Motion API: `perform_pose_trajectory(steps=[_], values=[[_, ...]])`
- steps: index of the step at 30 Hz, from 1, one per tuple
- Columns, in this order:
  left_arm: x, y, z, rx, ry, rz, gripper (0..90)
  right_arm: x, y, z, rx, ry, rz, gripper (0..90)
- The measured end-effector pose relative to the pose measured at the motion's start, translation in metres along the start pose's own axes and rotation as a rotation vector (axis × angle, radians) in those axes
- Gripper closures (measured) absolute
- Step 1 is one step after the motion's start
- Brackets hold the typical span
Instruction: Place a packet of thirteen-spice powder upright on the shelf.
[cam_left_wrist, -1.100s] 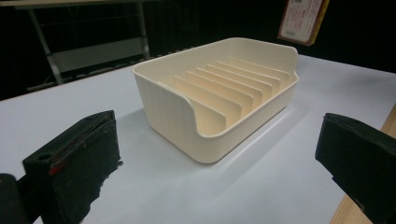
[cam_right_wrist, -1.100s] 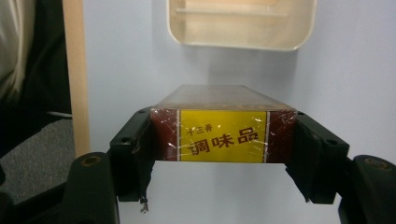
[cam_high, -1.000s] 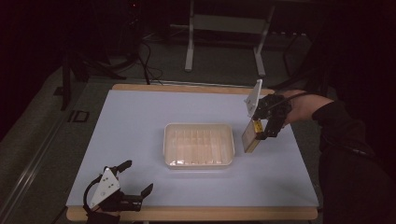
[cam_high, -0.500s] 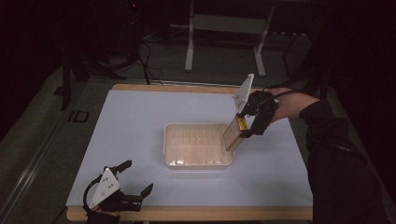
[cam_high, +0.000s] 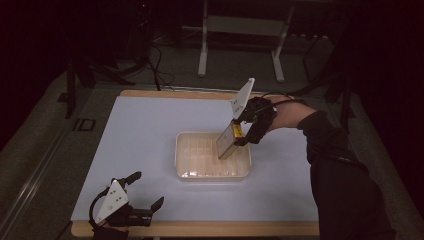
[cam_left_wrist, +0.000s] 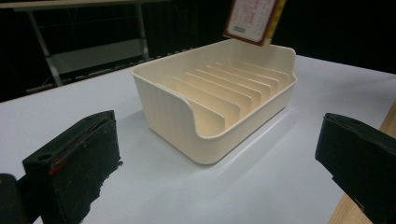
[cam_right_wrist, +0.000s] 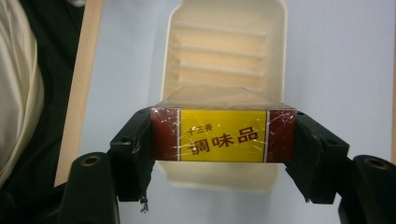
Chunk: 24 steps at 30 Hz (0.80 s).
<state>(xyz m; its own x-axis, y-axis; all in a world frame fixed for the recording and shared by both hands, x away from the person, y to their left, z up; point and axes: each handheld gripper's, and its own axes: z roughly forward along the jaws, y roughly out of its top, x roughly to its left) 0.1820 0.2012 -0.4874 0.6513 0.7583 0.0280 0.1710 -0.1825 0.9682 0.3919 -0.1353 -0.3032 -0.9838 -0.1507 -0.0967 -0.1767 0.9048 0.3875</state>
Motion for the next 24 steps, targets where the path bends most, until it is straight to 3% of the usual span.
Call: perform_pose_trajectory(steps=[10, 24], values=[[0.000, 0.000, -0.001, -0.004, -0.005, -0.001, 0.0, -0.011, 0.002, 0.023, -0.083, 0.007, 0.034, 32.1], [0.000, 0.000, 0.000, -0.004, -0.009, 0.000, 0.0, -0.022, -0.005, 0.047, -0.097, 0.009, 0.074, 32.2]])
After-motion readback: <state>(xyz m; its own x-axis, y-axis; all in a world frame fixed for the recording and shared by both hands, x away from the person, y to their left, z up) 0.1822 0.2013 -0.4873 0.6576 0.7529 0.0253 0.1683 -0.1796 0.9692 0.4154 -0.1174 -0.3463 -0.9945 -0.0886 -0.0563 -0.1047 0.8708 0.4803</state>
